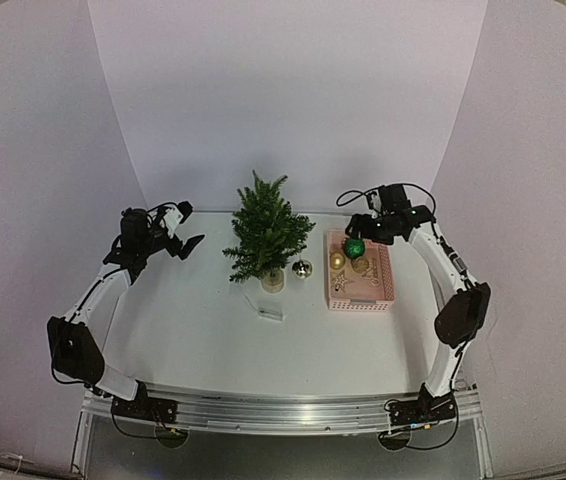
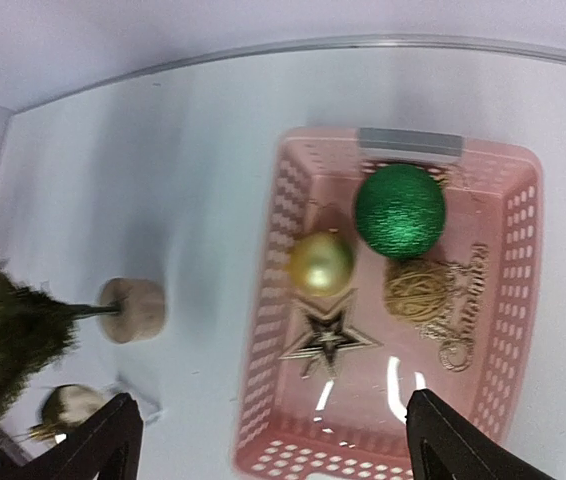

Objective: Decorate the small christmas tree

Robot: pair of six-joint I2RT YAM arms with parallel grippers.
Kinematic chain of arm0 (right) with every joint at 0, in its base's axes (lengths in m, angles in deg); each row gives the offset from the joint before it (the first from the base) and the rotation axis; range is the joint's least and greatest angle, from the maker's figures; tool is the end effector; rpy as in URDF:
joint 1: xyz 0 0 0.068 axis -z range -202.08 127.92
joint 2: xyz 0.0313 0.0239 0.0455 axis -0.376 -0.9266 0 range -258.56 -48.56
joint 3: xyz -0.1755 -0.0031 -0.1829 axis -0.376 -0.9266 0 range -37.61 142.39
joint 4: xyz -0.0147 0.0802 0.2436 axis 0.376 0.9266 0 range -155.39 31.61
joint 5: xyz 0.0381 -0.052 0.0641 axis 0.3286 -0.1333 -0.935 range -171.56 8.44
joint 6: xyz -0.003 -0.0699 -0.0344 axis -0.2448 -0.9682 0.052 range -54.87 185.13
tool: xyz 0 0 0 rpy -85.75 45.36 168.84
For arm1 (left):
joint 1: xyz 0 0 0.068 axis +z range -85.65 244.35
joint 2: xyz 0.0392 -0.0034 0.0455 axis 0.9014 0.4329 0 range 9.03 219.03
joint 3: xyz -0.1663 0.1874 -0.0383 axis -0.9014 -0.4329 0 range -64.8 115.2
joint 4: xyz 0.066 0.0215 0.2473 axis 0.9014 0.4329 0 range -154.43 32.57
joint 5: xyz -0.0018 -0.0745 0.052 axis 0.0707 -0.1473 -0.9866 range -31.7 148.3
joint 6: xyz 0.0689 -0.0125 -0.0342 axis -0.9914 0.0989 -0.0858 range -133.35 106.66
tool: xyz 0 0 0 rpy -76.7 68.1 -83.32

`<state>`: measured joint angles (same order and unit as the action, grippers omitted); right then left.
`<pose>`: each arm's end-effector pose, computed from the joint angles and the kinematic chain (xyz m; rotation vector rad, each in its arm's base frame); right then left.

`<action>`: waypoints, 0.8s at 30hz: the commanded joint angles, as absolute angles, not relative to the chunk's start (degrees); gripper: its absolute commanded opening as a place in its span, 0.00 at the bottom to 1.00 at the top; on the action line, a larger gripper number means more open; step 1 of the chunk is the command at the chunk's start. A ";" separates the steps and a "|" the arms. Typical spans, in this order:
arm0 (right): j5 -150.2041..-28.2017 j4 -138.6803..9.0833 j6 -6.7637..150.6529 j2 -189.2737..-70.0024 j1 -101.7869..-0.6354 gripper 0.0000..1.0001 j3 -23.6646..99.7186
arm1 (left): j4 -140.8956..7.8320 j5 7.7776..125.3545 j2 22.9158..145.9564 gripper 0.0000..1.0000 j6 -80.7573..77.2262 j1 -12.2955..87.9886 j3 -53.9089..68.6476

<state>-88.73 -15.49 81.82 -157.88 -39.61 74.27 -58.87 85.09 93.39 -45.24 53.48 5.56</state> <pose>0.4103 0.1382 0.3113 -0.0770 2.4314 0.4249 0.3570 -0.0990 0.3118 0.9654 1.6118 -0.1950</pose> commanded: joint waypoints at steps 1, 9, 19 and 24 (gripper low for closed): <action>-77.41 -12.63 80.34 -165.70 -38.43 0.91 76.59 | -58.21 83.76 94.35 0.99 -45.34 54.20 7.92; -78.41 -11.91 76.06 -175.44 -36.01 0.75 78.01 | -57.03 83.27 96.22 0.99 -45.83 54.63 9.31; -84.34 -11.88 74.27 -182.06 -34.92 0.77 80.74 | -56.54 83.24 98.62 0.99 -46.48 55.20 11.22; -86.47 -11.87 74.42 -184.56 -34.21 0.72 81.94 | -56.77 83.26 99.17 0.99 -46.63 55.34 11.75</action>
